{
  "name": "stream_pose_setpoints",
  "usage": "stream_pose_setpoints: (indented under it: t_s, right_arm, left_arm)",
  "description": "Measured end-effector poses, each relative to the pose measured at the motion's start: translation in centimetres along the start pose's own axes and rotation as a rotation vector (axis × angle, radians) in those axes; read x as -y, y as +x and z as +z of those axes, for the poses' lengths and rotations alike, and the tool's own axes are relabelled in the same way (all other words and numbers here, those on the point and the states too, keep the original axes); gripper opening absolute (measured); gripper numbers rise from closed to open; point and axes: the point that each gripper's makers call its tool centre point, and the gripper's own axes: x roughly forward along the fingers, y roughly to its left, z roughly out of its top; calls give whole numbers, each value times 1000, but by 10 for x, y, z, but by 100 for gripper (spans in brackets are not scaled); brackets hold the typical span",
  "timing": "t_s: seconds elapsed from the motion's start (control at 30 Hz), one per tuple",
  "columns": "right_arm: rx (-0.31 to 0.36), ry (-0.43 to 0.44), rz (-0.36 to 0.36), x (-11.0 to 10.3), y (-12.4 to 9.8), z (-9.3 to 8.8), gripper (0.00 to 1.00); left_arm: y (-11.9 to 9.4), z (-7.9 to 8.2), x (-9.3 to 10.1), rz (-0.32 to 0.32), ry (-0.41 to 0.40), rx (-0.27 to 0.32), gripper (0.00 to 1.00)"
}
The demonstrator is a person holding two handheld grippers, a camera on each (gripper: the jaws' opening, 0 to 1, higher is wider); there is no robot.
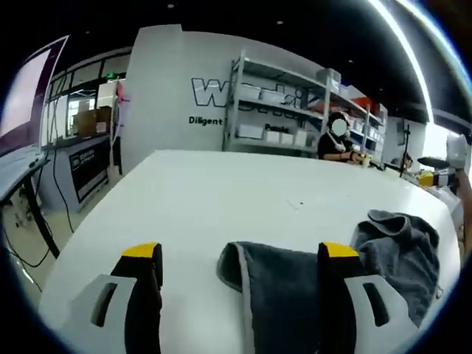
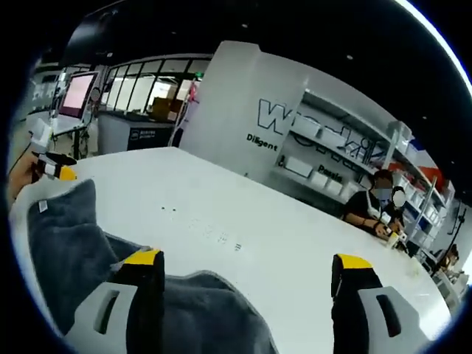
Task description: Fold the towel on the table until its edges align and the towel forms a compact rectangular stack.
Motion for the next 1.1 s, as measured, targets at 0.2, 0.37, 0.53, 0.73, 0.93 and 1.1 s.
stream_pose_setpoints:
  t_s: [0.2, 0.37, 0.53, 0.73, 0.93, 1.1]
  right_arm:
    - [10, -35, 9, -2, 22, -9, 74]
    - [-22, -38, 45, -8, 46, -29, 54]
    - [-90, -41, 120, -27, 74, -61, 42]
    - [-131, -24, 180, -48, 87, -84, 39]
    - [-193, -15, 252, -75, 108, -110, 38]
    - [-230, 8, 289, -83, 108, -120, 31]
  left_arm:
    - [6, -16, 5, -18, 43, -5, 70]
    - [11, -28, 8, -40, 62, -17, 57]
    - [12, -38, 14, -81, 60, -27, 38]
    - [12, -49, 24, -124, 57, -56, 27]
    - [9, -58, 31, -146, 82, -71, 14]
    - [7, -60, 37, -165, 89, -82, 4]
